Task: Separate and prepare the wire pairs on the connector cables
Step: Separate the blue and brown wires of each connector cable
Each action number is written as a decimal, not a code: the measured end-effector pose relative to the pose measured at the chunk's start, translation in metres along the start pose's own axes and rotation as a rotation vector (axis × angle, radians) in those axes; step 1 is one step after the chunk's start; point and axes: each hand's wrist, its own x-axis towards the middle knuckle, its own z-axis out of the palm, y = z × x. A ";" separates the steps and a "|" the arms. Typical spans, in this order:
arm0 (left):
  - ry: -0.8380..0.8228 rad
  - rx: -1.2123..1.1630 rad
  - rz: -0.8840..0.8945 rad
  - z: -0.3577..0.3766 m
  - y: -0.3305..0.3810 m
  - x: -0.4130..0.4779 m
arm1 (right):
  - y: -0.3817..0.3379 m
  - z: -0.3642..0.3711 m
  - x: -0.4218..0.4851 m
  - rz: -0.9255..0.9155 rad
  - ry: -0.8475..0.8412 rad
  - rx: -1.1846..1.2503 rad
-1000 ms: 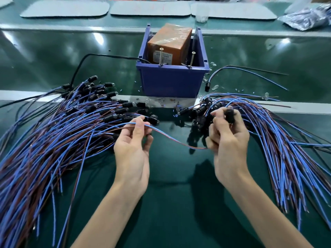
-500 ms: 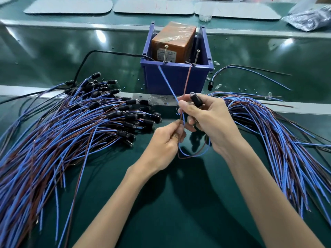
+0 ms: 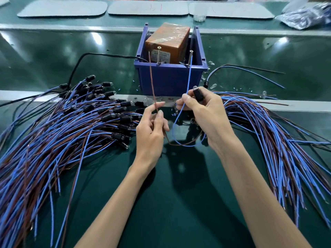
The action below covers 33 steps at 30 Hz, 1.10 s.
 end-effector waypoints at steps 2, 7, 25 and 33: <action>0.013 -0.003 0.000 0.001 0.001 0.000 | 0.000 0.000 -0.001 -0.014 -0.029 0.055; 0.067 -0.054 -0.017 0.005 0.003 0.005 | -0.002 0.001 -0.003 -0.058 -0.031 0.077; 0.288 -0.046 0.068 0.042 -0.011 0.042 | -0.024 0.000 0.039 -0.033 0.254 0.171; 0.262 -0.060 0.041 0.041 -0.009 0.044 | -0.018 -0.003 0.041 -0.009 0.194 0.112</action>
